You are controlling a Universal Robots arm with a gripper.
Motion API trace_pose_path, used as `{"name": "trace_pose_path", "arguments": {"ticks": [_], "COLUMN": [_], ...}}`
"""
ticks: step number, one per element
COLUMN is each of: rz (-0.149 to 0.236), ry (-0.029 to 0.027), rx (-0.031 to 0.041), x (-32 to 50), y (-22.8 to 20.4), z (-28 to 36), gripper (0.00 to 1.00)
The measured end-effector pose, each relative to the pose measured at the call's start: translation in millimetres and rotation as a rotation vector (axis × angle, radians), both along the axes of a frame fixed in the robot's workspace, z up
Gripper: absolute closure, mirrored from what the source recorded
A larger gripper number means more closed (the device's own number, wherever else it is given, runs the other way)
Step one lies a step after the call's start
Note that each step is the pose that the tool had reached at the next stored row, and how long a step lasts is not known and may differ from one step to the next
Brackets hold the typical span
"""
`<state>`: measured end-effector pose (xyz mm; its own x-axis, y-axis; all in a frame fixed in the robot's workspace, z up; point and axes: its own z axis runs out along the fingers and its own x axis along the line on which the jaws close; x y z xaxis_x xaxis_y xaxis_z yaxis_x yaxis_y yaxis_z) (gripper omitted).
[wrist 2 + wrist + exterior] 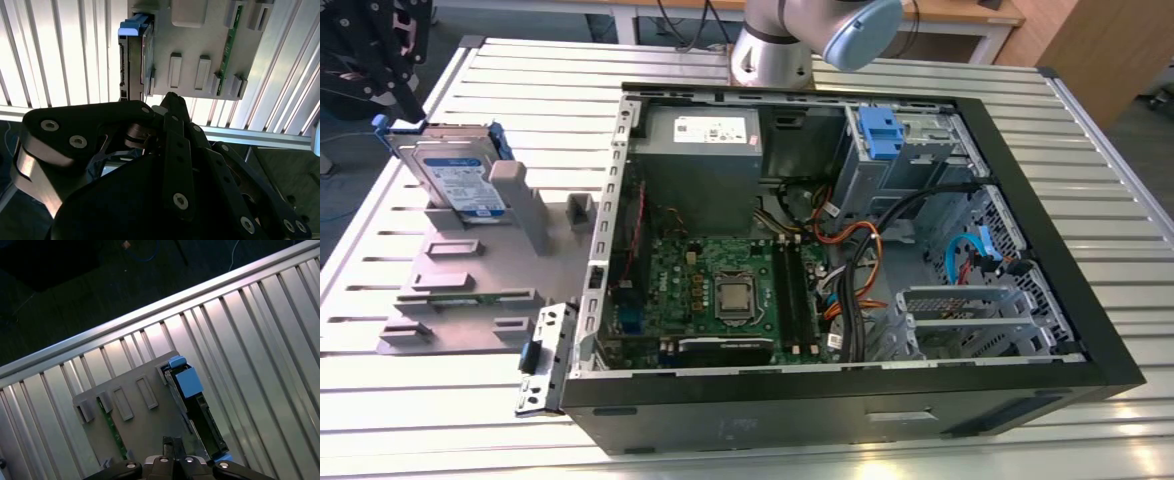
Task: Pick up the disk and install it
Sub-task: 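Pick up the disk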
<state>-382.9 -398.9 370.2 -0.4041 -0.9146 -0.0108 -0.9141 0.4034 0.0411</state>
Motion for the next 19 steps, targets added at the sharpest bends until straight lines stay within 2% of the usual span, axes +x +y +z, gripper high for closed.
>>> {"name": "trace_pose_path", "arguments": {"ticks": [19], "rz": [0.013], "ry": [0.0000], "rx": [0.0000], "x": [0.0], "y": [0.0], "z": [0.0], "gripper": [0.89]}}
